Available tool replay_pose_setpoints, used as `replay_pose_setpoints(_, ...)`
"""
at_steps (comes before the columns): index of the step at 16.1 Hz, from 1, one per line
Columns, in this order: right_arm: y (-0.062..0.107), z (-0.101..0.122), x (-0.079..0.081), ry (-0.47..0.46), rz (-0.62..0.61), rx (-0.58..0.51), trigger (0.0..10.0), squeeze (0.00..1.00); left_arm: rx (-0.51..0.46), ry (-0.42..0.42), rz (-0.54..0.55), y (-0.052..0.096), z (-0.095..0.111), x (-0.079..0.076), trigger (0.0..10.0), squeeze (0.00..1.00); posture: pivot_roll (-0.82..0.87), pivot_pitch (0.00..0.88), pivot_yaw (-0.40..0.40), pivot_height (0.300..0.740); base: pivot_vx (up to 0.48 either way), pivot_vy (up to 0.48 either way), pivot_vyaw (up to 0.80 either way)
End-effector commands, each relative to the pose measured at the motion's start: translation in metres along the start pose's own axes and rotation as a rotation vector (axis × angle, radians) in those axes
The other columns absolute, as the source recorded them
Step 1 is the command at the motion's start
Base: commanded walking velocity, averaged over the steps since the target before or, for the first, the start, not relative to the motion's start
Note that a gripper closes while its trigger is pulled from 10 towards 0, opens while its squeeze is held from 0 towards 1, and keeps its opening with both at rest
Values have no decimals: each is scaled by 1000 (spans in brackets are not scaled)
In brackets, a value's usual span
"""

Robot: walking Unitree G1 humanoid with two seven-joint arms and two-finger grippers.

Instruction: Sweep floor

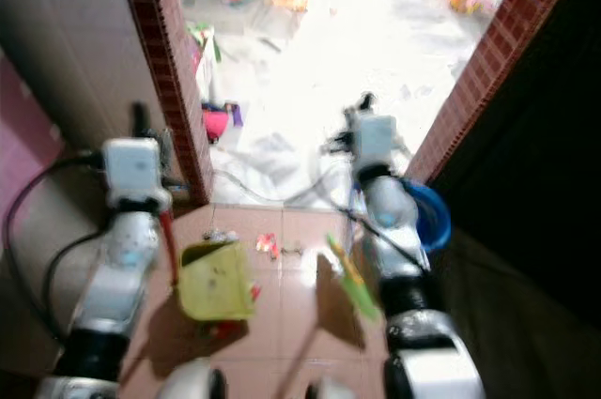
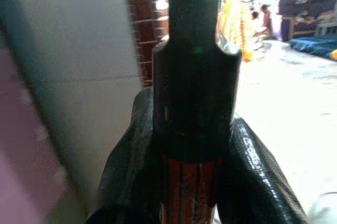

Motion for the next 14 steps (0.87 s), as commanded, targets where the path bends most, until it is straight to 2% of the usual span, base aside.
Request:
replay_pose_setpoints(1,-2,11,-11,14,-25,-51,10000,0,-74,-23,-14,-3,18,-3,10000,0,34,0,-22,740,0,458,0)
replay_pose_setpoints(4,-2,9,-13,25,-27,-45,10000,0,-105,-69,-26,-2,27,-1,10000,0,32,0,-19,740,0,0,0)
replay_pose_setpoints(6,-1,8,-10,25,-26,-42,10000,0,-106,-120,-71,-2,30,-3,10000,0,37,0,-21,740,0,0,0)
replay_pose_setpoints(8,-1,7,-9,34,-29,-35,10000,0,-104,-144,-98,2,26,-4,10000,0,37,0,-21,740,0,0,0)
replay_pose_setpoints(11,-2,6,-7,18,-23,-32,10000,0,1,-133,-111,6,-11,-8,10000,0,25,0,-26,740,0,0,0)
replay_pose_setpoints(14,-2,8,-5,15,-19,-36,10000,0,49,-113,-135,6,-30,-22,10000,0,11,0,-24,740,0,0,0)
Point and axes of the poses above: a point about 5 cm out from each wrist's last joint towards the gripper, its own y axis pointing back from the gripper into the wrist, its own z axis along the axis of the wrist's last joint, x = y × z, the point moved 4 cm from there along -y, pointing out of the wrist towards the gripper, and after that the axes turned 6 degrees about y, right-handed, at the moved point
